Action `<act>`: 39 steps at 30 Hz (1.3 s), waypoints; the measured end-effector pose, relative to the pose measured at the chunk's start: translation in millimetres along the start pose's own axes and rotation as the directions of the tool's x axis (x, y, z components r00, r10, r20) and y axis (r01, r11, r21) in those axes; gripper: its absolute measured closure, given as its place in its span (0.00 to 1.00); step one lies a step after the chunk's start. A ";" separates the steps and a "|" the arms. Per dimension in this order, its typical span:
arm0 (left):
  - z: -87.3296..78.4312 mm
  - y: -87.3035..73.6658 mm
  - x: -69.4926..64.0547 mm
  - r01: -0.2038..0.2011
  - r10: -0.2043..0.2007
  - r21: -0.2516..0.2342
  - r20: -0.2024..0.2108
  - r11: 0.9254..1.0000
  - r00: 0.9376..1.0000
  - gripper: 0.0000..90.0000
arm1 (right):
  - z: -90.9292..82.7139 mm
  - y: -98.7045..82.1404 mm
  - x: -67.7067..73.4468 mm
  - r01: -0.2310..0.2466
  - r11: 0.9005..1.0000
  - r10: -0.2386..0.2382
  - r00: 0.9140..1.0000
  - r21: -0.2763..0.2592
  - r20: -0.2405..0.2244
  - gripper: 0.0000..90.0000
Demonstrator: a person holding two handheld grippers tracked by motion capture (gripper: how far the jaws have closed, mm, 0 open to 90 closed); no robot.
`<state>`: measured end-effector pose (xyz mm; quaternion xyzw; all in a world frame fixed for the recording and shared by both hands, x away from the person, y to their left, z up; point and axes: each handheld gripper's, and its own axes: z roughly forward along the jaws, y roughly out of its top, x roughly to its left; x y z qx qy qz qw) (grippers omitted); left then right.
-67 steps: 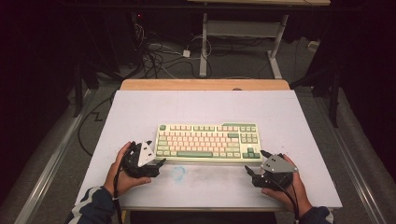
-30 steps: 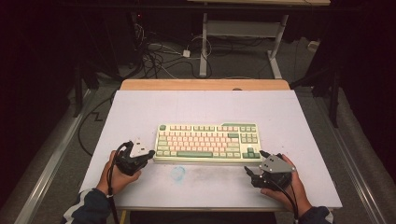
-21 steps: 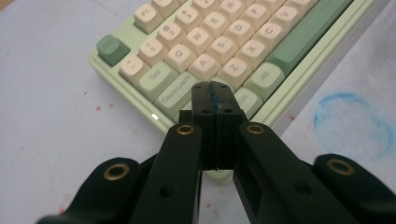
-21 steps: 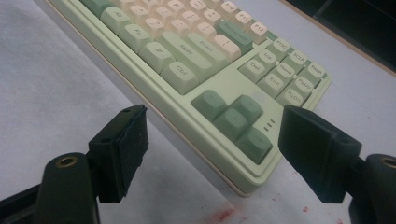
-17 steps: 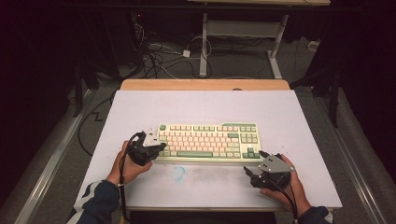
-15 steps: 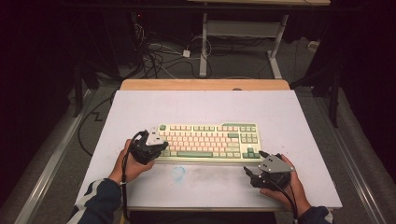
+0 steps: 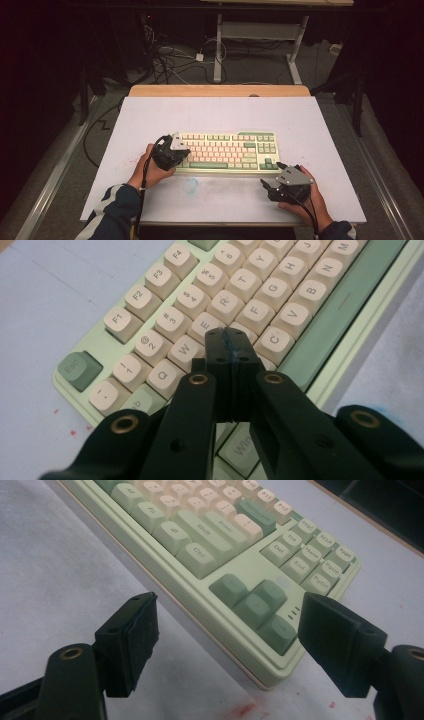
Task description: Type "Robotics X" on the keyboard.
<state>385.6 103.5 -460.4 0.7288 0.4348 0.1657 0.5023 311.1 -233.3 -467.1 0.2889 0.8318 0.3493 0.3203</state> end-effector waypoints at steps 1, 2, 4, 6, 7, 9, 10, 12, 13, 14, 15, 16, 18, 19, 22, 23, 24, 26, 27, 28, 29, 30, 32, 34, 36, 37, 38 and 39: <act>1.5 0.4 -0.2 -0.003 0.003 0.000 -0.002 1.000 1.000 0.97 | 0.2 -0.1 -0.1 0.001 1.000 -0.001 1.000 0.001 0.001 0.28; 2.9 0.9 -0.6 -0.001 0.001 0.000 0.001 1.000 1.000 0.97 | 0.2 -0.2 -0.1 0.000 1.000 0.000 1.000 0.002 0.000 0.28; 5.7 1.1 -1.4 -0.011 0.011 0.005 -0.003 1.000 1.000 0.97 | 0.3 -0.4 -0.1 -0.001 1.000 0.001 1.000 0.004 0.000 0.28; 8.1 1.4 -1.5 -0.010 0.010 0.008 -0.003 1.000 1.000 0.97 | 0.4 -0.5 0.0 0.000 1.000 0.000 1.000 0.005 -0.001 0.28; 9.5 1.4 -1.4 -0.011 0.011 0.008 -0.007 1.000 1.000 0.97 | 0.5 -0.6 0.0 0.000 1.000 0.000 1.000 0.005 -0.001 0.28; 11.4 1.1 -1.3 -0.011 0.011 0.010 -0.010 1.000 1.000 0.97 | 0.6 -0.8 -0.1 0.001 1.000 -0.001 1.000 0.006 -0.003 0.28; 12.0 0.7 -1.1 -0.013 0.013 0.012 -0.012 1.000 1.000 0.97 | 0.7 -0.8 0.0 0.001 1.000 -0.001 1.000 0.007 -0.003 0.28; 11.9 0.4 -0.5 -0.017 0.018 0.016 -0.013 1.000 1.000 0.97 | 0.4 -0.9 -0.1 0.004 1.000 -0.004 1.000 0.006 -0.004 0.28; 11.8 0.6 0.0 -0.016 0.017 0.015 -0.015 1.000 1.000 0.97 | 0.3 -0.9 -0.1 0.004 1.000 -0.004 1.000 0.006 -0.003 0.28; 11.9 0.6 0.2 -0.015 0.015 0.013 -0.017 1.000 1.000 0.97 | 0.3 -0.9 -0.1 0.004 1.000 -0.003 1.000 0.007 -0.003 0.28; 12.3 0.3 0.2 -0.012 0.013 0.013 -0.017 1.000 1.000 0.97 | 0.4 -1.0 -0.1 0.004 1.000 -0.004 1.000 0.007 -0.003 0.28; 12.8 -0.2 -0.2 -0.012 0.012 0.011 -0.018 1.000 1.000 0.97 | 0.4 -1.0 0.0 0.006 1.000 -0.006 1.000 0.007 -0.004 0.28; 14.5 -2.0 -0.7 -0.020 0.020 0.030 -0.021 0.999 1.000 0.97 | 0.6 -1.1 0.1 0.008 1.000 -0.008 1.000 0.009 -0.005 0.28; 15.2 -2.7 -1.1 -0.024 0.025 0.021 -0.024 0.999 0.999 0.97 | 0.8 -1.2 0.2 0.009 1.000 -0.009 1.000 0.012 -0.006 0.28; 15.0 -2.5 -1.7 -0.025 0.026 0.019 -0.023 1.000 0.999 0.97 | 1.2 -1.4 0.6 0.009 1.000 -0.009 1.000 0.014 -0.010 0.28; 14.6 -2.2 -1.8 -0.025 0.025 0.015 -0.023 1.000 0.999 0.97 | 1.0 -1.3 0.7 0.010 1.000 -0.010 1.000 0.014 -0.009 0.28; 13.8 -1.5 -1.8 -0.027 0.027 0.008 -0.023 1.000 0.999 0.97 | 0.8 -1.2 0.6 0.011 1.000 -0.011 1.000 0.012 -0.008 0.28; 11.7 -0.2 -2.3 -0.034 0.034 -0.001 -0.020 0.999 0.999 0.96 | 0.4 -1.1 0.2 0.009 1.000 -0.009 1.000 0.010 -0.006 0.28; 11.1 -0.1 -2.5 -0.039 0.039 -0.003 -0.023 0.999 0.999 0.96 | 0.4 -1.1 0.1 0.010 1.000 -0.009 1.000 0.011 -0.005 0.28; 10.6 0.1 -2.5 -0.036 0.036 -0.004 -0.020 0.999 0.999 0.96 | 0.3 -1.2 0.0 0.010 1.000 -0.010 1.000 0.011 -0.005 0.28; 10.5 0.0 -2.7 -0.038 0.037 -0.005 -0.019 0.999 0.999 0.96 | 0.3 -1.2 0.0 0.009 1.000 -0.009 1.000 0.011 -0.005 0.28; 10.2 -0.1 -2.6 -0.045 0.045 -0.004 -0.022 0.999 0.999 0.95 | 0.3 -1.2 0.0 0.009 1.000 -0.009 1.000 0.011 -0.005 0.28; 8.4 0.4 -3.0 -0.047 0.047 -0.015 -0.019 0.999 0.999 0.93 | 0.3 -1.1 0.1 0.010 1.000 -0.010 1.000 0.011 -0.006 0.28; 4.8 1.5 -2.9 -0.065 0.063 -0.042 -0.033 0.997 0.997 0.87 | -0.2 -1.1 0.1 0.011 1.000 -0.011 1.000 0.010 -0.006 0.28; 0.1 3.5 -2.3 -0.056 0.053 -0.084 -0.038 0.995 0.998 0.77 | -0.7 -1.3 -0.5 0.008 1.000 -0.008 1.000 0.008 -0.004 0.28; -2.5 3.8 -1.7 -0.056 0.053 -0.091 -0.035 0.994 0.998 0.73 | -0.9 -1.4 -0.9 0.007 1.000 -0.007 1.000 0.007 -0.003 0.28; -5.1 2.9 -1.3 -0.064 0.062 -0.096 -0.031 0.993 0.998 0.70 | -1.1 -1.6 -1.2 0.006 1.000 -0.006 1.000 0.007 -0.003 0.28; -7.5 1.6 -0.9 -0.077 0.074 -0.110 -0.033 0.991 0.997 0.65 | -1.4 -1.7 -1.6 0.006 1.000 -0.006 1.000 0.006 -0.001 0.28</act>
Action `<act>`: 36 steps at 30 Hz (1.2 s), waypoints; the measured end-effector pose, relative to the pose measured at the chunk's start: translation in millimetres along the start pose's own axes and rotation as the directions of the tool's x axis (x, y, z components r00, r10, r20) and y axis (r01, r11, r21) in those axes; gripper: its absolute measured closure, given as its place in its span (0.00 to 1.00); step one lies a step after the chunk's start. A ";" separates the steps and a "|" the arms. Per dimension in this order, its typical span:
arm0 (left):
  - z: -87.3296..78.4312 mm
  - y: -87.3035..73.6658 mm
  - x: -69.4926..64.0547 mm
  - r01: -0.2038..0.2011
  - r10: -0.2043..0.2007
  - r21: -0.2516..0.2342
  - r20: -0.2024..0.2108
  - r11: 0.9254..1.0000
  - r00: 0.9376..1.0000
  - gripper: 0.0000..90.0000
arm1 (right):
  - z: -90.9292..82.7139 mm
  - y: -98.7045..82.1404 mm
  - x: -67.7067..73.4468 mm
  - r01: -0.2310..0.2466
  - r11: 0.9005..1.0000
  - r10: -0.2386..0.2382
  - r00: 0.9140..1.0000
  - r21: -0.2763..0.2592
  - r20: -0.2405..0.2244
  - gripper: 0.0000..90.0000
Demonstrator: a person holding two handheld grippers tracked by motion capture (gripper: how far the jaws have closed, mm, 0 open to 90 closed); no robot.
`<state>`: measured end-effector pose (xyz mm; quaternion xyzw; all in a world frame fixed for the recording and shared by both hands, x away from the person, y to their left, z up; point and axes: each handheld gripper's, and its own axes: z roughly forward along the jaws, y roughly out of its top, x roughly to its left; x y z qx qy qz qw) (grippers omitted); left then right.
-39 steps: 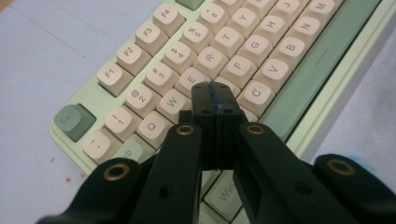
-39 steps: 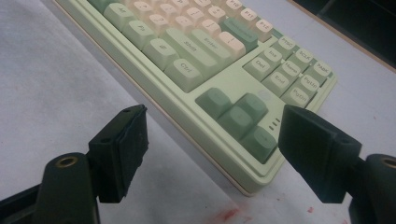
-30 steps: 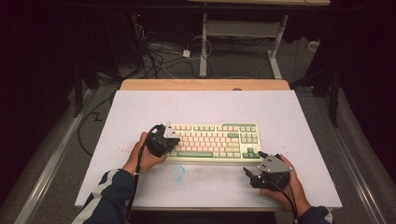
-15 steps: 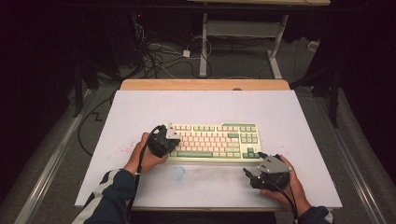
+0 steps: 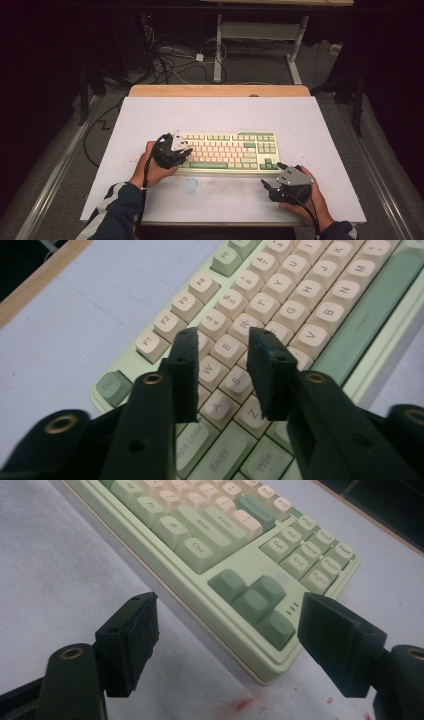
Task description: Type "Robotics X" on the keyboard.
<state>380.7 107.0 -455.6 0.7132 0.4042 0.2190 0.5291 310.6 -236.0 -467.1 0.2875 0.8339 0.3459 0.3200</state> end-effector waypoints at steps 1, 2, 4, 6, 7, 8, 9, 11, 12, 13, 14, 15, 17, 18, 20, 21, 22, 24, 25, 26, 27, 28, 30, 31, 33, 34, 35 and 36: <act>-2.4 -0.9 0.5 0.000 0.000 -0.012 -0.001 1.000 1.000 0.62 | -0.3 -0.1 -0.4 -0.002 1.000 0.002 1.000 -0.002 0.001 0.28; -4.6 -1.9 0.8 0.006 -0.006 -0.014 0.002 1.000 1.000 0.59 | -0.6 -0.1 -0.7 -0.003 1.000 0.003 1.000 -0.003 0.002 0.28; -8.1 -4.1 1.6 -0.008 0.007 -0.034 -0.017 0.999 1.000 0.52 | -0.9 -0.1 -1.4 -0.005 1.000 0.005 1.000 -0.004 0.004 0.28; -11.6 -6.0 2.0 -0.008 0.007 -0.048 -0.020 0.999 1.000 0.42 | -1.2 -0.1 -2.2 -0.009 1.000 0.009 1.000 -0.006 0.007 0.28; -13.3 -7.1 2.1 -0.013 0.011 -0.057 -0.024 0.998 1.000 0.39 | -1.3 -0.1 -2.5 -0.011 1.000 0.011 1.000 -0.008 0.007 0.28; -14.9 -8.1 2.4 -0.015 0.013 -0.059 -0.023 0.998 1.000 0.34 | -1.4 -0.2 -2.7 -0.011 1.000 0.011 1.000 -0.009 0.008 0.28; -16.2 -9.3 2.5 -0.012 0.011 -0.064 -0.022 0.998 1.000 0.31 | -1.6 -0.2 -2.8 -0.012 1.000 0.012 1.000 -0.009 0.009 0.28; -18.5 -11.5 4.1 -0.024 0.021 -0.070 -0.042 0.997 0.999 0.27 | -2.1 -0.1 -2.8 -0.012 1.000 0.012 1.000 -0.010 0.010 0.28; -20.1 -12.3 4.5 -0.017 0.014 -0.076 -0.036 0.997 0.999 0.25 | -2.4 -0.1 -3.0 -0.013 1.000 0.013 1.000 -0.012 0.011 0.28; -21.8 -13.2 5.1 -0.017 0.014 -0.084 -0.039 0.996 0.999 0.23 | -2.7 0.0 -3.2 -0.014 1.000 0.014 1.000 -0.013 0.013 0.28; -23.4 -14.1 5.9 -0.018 0.014 -0.091 -0.045 0.996 0.999 0.23 | -3.3 0.0 -3.7 -0.015 1.000 0.015 1.000 -0.015 0.013 0.28; -25.7 -14.8 6.8 -0.013 0.009 -0.091 -0.042 0.996 0.999 0.23 | -3.5 0.0 -4.2 -0.018 1.000 0.018 1.000 -0.017 0.015 0.28; -29.4 -17.6 8.3 -0.007 0.003 -0.096 -0.048 0.995 0.999 0.22 | -3.9 -0.2 -5.4 -0.023 1.000 0.024 1.000 -0.021 0.021 0.28; -31.5 -19.4 8.8 -0.007 0.003 -0.093 -0.044 0.996 0.999 0.22 | -4.2 -0.2 -5.9 -0.026 0.999 0.026 0.999 -0.021 0.022 0.28; -34.3 -24.2 9.4 -0.018 0.014 -0.090 -0.054 0.996 0.998 0.21 | -4.7 -0.1 -6.4 -0.025 0.999 0.026 0.999 -0.024 0.025 0.28; -35.9 -26.3 10.0 -0.018 0.013 -0.088 -0.056 0.996 0.998 0.21 | -4.8 -0.1 -6.7 -0.027 0.999 0.028 0.999 -0.025 0.026 0.28; -37.7 -28.4 10.9 -0.014 0.009 -0.088 -0.056 0.996 0.998 0.21 | -4.9 0.0 -6.8 -0.027 0.999 0.028 0.999 -0.025 0.027 0.28; -39.8 -33.6 13.1 -0.012 0.006 -0.087 -0.067 0.996 0.998 0.21 | -5.0 0.1 -6.9 -0.028 0.999 0.029 0.999 -0.025 0.029 0.28; -40.7 -36.3 14.0 -0.014 0.008 -0.079 -0.071 0.997 0.997 0.21 | -4.9 0.2 -6.9 -0.027 0.999 0.028 0.999 -0.025 0.029 0.28; -42.1 -38.3 14.6 -0.006 0.001 -0.078 -0.070 0.997 0.998 0.21 | -5.0 0.3 -6.8 -0.025 0.999 0.026 0.999 -0.024 0.031 0.28; -43.6 -39.9 15.2 -0.003 -0.003 -0.080 -0.071 0.997 0.997 0.21 | -5.0 0.3 -6.7 -0.026 0.999 0.026 0.999 -0.024 0.031 0.28; -45.3 -41.5 15.7 -0.004 -0.001 -0.073 -0.074 0.997 0.997 0.21 | -5.0 0.3 -6.8 -0.027 0.999 0.027 0.999 -0.024 0.031 0.28; -47.9 -44.7 16.9 -0.013 0.007 -0.065 -0.084 0.998 0.996 0.21 | -4.9 0.3 -6.9 -0.026 0.999 0.027 0.999 -0.023 0.033 0.28; -49.0 -45.7 17.7 -0.002 -0.004 -0.065 -0.083 0.998 0.997 0.21 | -4.9 0.2 -7.1 -0.027 0.999 0.028 0.999 -0.024 0.034 0.28; -51.4 -48.4 19.6 0.002 -0.007 -0.059 -0.088 0.998 0.996 0.21 | -4.9 0.1 -7.3 -0.029 0.999 0.030 0.999 -0.023 0.034 0.28; -52.3 -49.6 20.7 0.006 -0.011 -0.054 -0.093 0.999 0.996 0.21 | -4.9 0.1 -7.4 -0.027 0.999 0.028 0.999 -0.023 0.034 0.28; -53.6 -50.6 21.6 0.011 -0.015 -0.048 -0.094 0.999 0.995 0.21 | -4.9 0.0 -7.6 -0.026 0.999 0.027 0.999 -0.023 0.034 0.28; -54.5 -51.8 22.2 0.010 -0.015 -0.048 -0.100 0.999 0.995 0.21 | -4.7 -0.2 -7.9 -0.027 0.999 0.028 0.999 -0.022 0.034 0.28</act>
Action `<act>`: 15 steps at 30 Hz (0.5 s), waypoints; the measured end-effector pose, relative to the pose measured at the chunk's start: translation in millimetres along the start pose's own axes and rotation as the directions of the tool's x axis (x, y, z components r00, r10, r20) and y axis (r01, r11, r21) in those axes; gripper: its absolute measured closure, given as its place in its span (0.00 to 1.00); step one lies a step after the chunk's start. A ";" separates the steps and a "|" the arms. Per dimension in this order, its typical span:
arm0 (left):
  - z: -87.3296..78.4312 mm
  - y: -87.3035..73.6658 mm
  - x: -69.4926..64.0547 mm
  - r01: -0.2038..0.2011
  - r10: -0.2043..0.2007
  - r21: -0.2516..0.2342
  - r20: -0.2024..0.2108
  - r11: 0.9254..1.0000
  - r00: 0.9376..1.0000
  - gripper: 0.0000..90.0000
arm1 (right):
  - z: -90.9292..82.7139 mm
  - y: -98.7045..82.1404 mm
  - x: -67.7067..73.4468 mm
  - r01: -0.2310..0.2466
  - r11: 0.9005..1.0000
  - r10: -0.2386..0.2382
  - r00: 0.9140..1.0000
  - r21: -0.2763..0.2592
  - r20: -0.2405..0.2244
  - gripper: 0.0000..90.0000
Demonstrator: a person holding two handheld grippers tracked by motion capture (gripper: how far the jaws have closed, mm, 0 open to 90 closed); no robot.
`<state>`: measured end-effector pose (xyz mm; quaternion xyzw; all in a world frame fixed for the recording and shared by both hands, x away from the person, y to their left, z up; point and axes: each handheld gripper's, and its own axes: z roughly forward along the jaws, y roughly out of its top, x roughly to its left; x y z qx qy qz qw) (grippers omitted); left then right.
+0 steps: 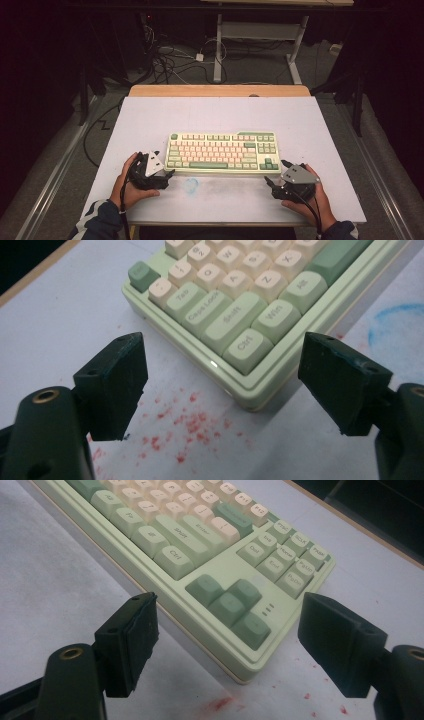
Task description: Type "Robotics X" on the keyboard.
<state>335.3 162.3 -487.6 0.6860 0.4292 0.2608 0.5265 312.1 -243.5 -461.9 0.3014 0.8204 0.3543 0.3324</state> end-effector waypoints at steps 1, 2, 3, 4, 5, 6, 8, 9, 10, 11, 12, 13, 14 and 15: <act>-0.9 -0.6 0.9 -0.003 0.003 0.006 -0.008 1.000 1.000 0.22 | 0.2 -0.2 -0.2 -0.001 1.000 0.001 1.000 0.001 0.000 0.28; -1.8 -0.8 1.7 0.002 -0.002 0.008 -0.012 1.000 1.000 0.23 | 0.4 -0.3 -0.4 0.000 1.000 0.000 1.000 0.003 0.001 0.28; -2.9 -1.0 2.3 0.003 -0.002 0.006 -0.016 1.000 1.000 0.24 | 0.4 -0.5 -0.6 0.001 1.000 -0.001 1.000 0.004 0.002 0.28; -4.5 -0.6 3.5 -0.004 0.005 0.013 -0.020 1.000 1.000 0.26 | 0.5 -0.5 -0.7 -0.001 1.000 0.001 1.000 0.004 0.003 0.28; -5.8 0.5 3.9 0.006 -0.006 0.007 -0.017 1.000 1.000 0.28 | 0.6 -0.5 -0.8 -0.001 1.000 0.001 1.000 0.006 0.002 0.28; -6.8 1.9 4.1 0.016 -0.016 -0.001 -0.015 1.000 1.000 0.31 | 0.7 -0.5 -0.8 0.000 1.000 0.000 1.000 0.006 0.003 0.28; -8.9 5.0 4.4 0.026 -0.026 -0.001 -0.009 1.000 1.000 0.42 | 0.7 -0.2 -0.6 0.001 1.000 -0.001 1.000 0.005 0.003 0.28; -9.8 7.1 4.3 0.047 -0.047 -0.002 0.006 0.999 0.999 0.48 | 0.8 -0.1 -0.4 0.001 1.000 -0.001 1.000 0.006 0.004 0.28; -10.5 8.7 4.2 0.059 -0.059 0.001 0.018 0.998 0.998 0.55 | 0.9 0.0 -0.2 0.000 1.000 0.000 1.000 0.005 0.003 0.28; -11.5 9.8 4.1 0.061 -0.062 0.008 0.034 0.998 0.998 0.64 | 0.9 0.1 0.0 0.002 1.000 -0.002 1.000 0.005 0.002 0.28; -12.0 10.7 3.5 0.064 -0.065 0.010 0.044 0.998 0.997 0.72 | 1.1 0.1 0.1 0.002 1.000 -0.002 1.000 0.006 0.002 0.28; -11.6 11.6 2.9 0.065 -0.066 0.013 0.043 0.998 0.997 0.78 | 1.3 0.1 0.2 0.002 1.000 -0.002 1.000 0.006 0.001 0.28; -11.1 12.7 2.5 0.065 -0.066 0.021 0.042 0.998 0.997 0.83 | 1.3 0.0 0.3 0.004 1.000 -0.004 1.000 0.006 0.000 0.28; -10.8 14.0 1.9 0.072 -0.074 0.023 0.055 0.997 0.996 0.87 | 1.4 -0.1 0.4 0.003 1.000 -0.003 1.000 0.006 -0.001 0.28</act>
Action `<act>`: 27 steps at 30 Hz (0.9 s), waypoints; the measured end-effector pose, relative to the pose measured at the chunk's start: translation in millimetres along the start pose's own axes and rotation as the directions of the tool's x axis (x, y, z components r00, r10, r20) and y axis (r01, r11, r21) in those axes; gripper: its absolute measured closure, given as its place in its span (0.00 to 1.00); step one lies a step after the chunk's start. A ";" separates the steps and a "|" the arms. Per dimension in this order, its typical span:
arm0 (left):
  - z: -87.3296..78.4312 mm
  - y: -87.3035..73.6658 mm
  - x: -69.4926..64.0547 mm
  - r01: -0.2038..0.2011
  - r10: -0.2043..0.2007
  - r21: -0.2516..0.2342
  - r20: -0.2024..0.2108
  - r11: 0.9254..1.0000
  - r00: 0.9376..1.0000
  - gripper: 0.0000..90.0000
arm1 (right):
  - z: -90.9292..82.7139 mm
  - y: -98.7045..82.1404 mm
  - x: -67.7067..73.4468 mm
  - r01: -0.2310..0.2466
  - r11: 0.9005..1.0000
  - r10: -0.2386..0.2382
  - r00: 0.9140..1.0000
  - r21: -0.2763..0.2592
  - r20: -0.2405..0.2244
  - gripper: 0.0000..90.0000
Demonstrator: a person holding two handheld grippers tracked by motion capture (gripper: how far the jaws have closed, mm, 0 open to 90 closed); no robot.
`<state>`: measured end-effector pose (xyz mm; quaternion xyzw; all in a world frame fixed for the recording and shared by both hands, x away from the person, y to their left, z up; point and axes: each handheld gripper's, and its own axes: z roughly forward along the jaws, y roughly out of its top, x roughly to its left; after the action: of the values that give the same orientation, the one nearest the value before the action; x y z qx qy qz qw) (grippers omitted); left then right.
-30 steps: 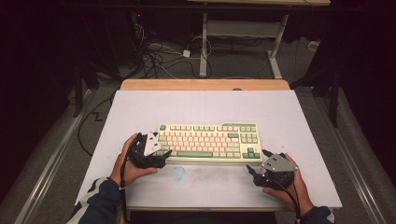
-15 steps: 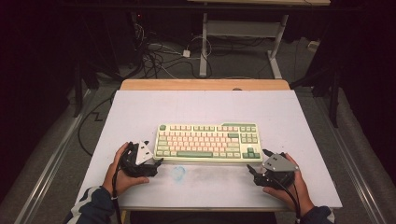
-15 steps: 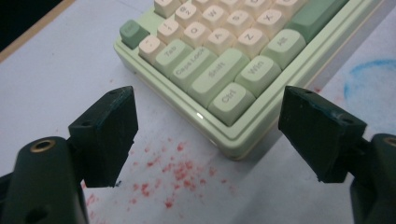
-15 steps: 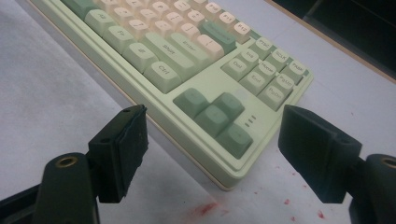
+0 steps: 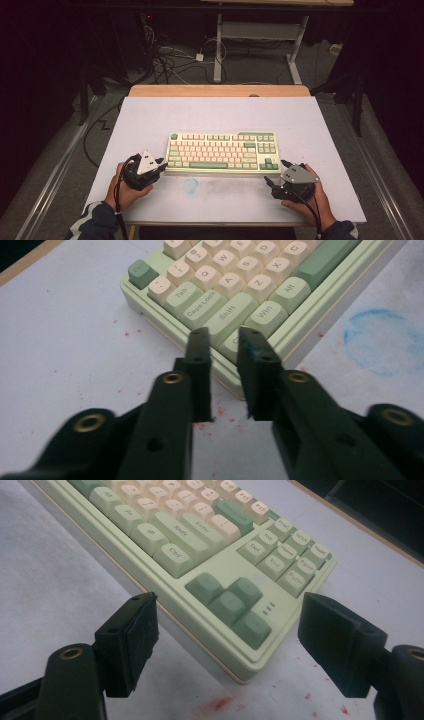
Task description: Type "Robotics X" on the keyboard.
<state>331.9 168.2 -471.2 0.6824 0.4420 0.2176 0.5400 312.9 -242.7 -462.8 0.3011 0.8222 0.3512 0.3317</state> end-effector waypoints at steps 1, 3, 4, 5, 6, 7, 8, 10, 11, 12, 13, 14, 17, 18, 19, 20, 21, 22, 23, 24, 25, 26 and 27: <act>0.3 1.5 -0.8 0.004 -0.004 0.002 0.008 1.000 1.000 0.91 | 0.2 0.0 0.0 0.000 1.000 0.000 1.000 0.001 -0.001 0.28; 2.0 6.2 -3.0 0.020 -0.020 0.001 0.023 1.000 1.000 0.97 | 0.4 0.0 0.2 0.001 1.000 -0.001 1.000 0.001 -0.002 0.28; 3.3 8.2 -4.9 0.022 -0.022 0.002 0.032 1.000 0.999 0.97 | 0.5 0.0 0.3 0.001 1.000 -0.001 1.000 0.001 -0.003 0.28; 4.8 9.8 -7.2 0.016 -0.016 0.003 0.041 1.000 0.999 0.97 | 0.6 0.0 0.5 0.002 1.000 -0.002 1.000 0.003 -0.003 0.28; 6.7 11.2 -9.7 0.008 -0.008 0.006 0.051 1.000 0.999 0.97 | 0.9 0.0 0.7 0.003 1.000 -0.003 1.000 0.005 -0.002 0.28; 8.9 12.9 -12.3 0.002 -0.003 0.005 0.057 1.000 0.998 0.97 | 1.2 0.1 0.8 0.004 1.000 -0.004 1.000 0.004 -0.004 0.28; 11.2 14.8 -15.1 0.001 -0.001 0.001 0.065 1.000 0.998 0.97 | 1.4 0.1 1.0 0.004 1.000 -0.004 1.000 0.004 -0.004 0.28; 15.4 18.8 -20.3 -0.006 0.006 -0.002 0.079 1.000 0.997 0.97 | 1.8 0.2 1.2 0.006 1.000 -0.005 1.000 0.006 -0.005 0.28; 17.5 20.3 -23.0 -0.009 0.009 -0.002 0.085 1.000 0.996 0.97 | 2.0 0.1 1.3 0.005 1.000 -0.005 1.000 0.007 -0.005 0.28; 19.1 21.5 -25.7 -0.013 0.013 -0.001 0.092 1.000 0.996 0.97 | 2.1 0.1 1.3 0.003 1.000 -0.003 1.000 0.009 -0.005 0.28; 20.8 22.3 -28.4 -0.018 0.018 0.000 0.098 1.000 0.995 0.97 | 2.3 -0.1 1.4 0.002 1.000 -0.002 1.000 0.010 -0.006 0.28; 22.7 22.8 -31.3 -0.025 0.024 0.002 0.103 1.000 0.994 0.97 | 2.4 -0.3 1.5 0.002 1.000 -0.002 1.000 0.010 -0.005 0.28; 29.2 24.7 -39.4 -0.046 0.044 0.013 0.118 0.999 0.992 0.97 | 3.0 -0.5 1.7 0.001 1.000 -0.001 1.000 0.013 -0.006 0.28; 31.7 25.5 -42.1 -0.050 0.048 0.017 0.123 0.999 0.991 0.97 | 3.4 -0.6 1.9 0.000 1.000 0.000 1.000 0.016 -0.007 0.28; 34.4 26.5 -44.7 -0.053 0.050 0.018 0.129 0.998 0.990 0.97 | 4.0 -0.5 2.0 0.002 1.000 -0.002 1.000 0.016 -0.009 0.28; 37.0 27.3 -47.4 -0.060 0.056 0.024 0.136 0.998 0.989 0.97 | 4.3 -0.5 2.2 0.003 1.000 -0.003 1.000 0.017 -0.010 0.28; 39.7 27.8 -50.4 -0.064 0.060 0.025 0.142 0.998 0.988 0.97 | 4.3 -0.3 2.4 0.003 1.000 -0.003 1.000 0.017 -0.010 0.28; 42.2 28.5 -53.4 -0.065 0.061 0.027 0.148 0.997 0.987 0.97 | 4.3 -0.2 2.7 0.002 1.000 -0.002 1.000 0.017 -0.011 0.28; 44.8 28.9 -56.3 -0.072 0.066 0.032 0.154 0.997 0.986 0.97 | 4.3 -0.2 2.8 0.002 1.000 -0.002 1.000 0.017 -0.012 0.28; 47.0 29.3 -59.2 -0.085 0.077 0.039 0.160 0.996 0.984 0.97 | 4.3 -0.3 2.9 0.003 1.000 -0.003 1.000 0.018 -0.012 0.28; 49.1 29.5 -62.4 -0.091 0.083 0.044 0.166 0.995 0.983 0.97 | 4.2 -0.4 3.0 0.005 1.000 -0.005 1.000 0.018 -0.011 0.28; 51.1 30.0 -65.3 -0.097 0.088 0.043 0.170 0.994 0.981 0.97 | 4.2 -0.5 2.9 0.004 1.000 -0.004 1.000 0.018 -0.011 0.28; 53.1 30.6 -68.0 -0.101 0.092 0.048 0.177 0.994 0.980 0.97 | 4.2 -0.5 2.7 0.003 1.000 -0.002 1.000 0.018 -0.011 0.28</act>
<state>349.3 81.5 -447.6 0.7344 0.3654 0.1706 0.5460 314.3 -239.4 -466.4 0.3012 0.8275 0.3449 0.3249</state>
